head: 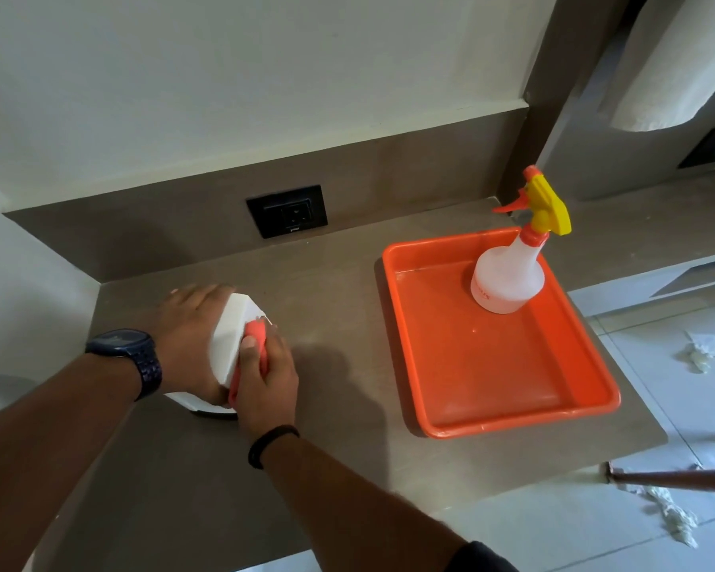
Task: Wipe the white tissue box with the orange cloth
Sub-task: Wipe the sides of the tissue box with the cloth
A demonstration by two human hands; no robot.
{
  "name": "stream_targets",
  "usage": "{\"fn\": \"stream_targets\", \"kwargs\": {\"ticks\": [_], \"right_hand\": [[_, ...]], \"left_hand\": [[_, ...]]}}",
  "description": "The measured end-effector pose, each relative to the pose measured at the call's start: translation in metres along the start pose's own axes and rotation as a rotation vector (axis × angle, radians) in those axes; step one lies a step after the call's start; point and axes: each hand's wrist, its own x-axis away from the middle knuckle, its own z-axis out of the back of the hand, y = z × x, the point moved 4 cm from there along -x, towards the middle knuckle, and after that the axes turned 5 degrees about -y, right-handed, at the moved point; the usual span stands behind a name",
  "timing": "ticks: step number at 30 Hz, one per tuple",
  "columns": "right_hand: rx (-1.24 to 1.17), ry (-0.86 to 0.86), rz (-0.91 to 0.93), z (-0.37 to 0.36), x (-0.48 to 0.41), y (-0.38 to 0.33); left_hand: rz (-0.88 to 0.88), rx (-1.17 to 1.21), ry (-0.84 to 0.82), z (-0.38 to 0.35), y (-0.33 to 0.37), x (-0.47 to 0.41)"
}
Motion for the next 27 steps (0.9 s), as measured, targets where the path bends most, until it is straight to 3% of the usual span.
{"fn": "stream_targets", "kwargs": {"ticks": [4,15,22,27], "right_hand": [[0.084,-0.031,0.133,0.001,-0.016,-0.013],[-0.049,0.053,-0.064,0.001,0.0,0.002],[0.029,0.032,0.028,0.002,-0.01,-0.018],[0.019,0.02,-0.127,0.006,-0.032,-0.024]], "left_hand": [[0.002,0.006,0.004,-0.002,-0.003,-0.002],[0.001,-0.011,0.007,-0.009,-0.008,-0.006],[0.013,-0.005,0.031,-0.009,-0.008,-0.004],[0.025,-0.001,0.022,-0.014,-0.012,-0.008]]}}
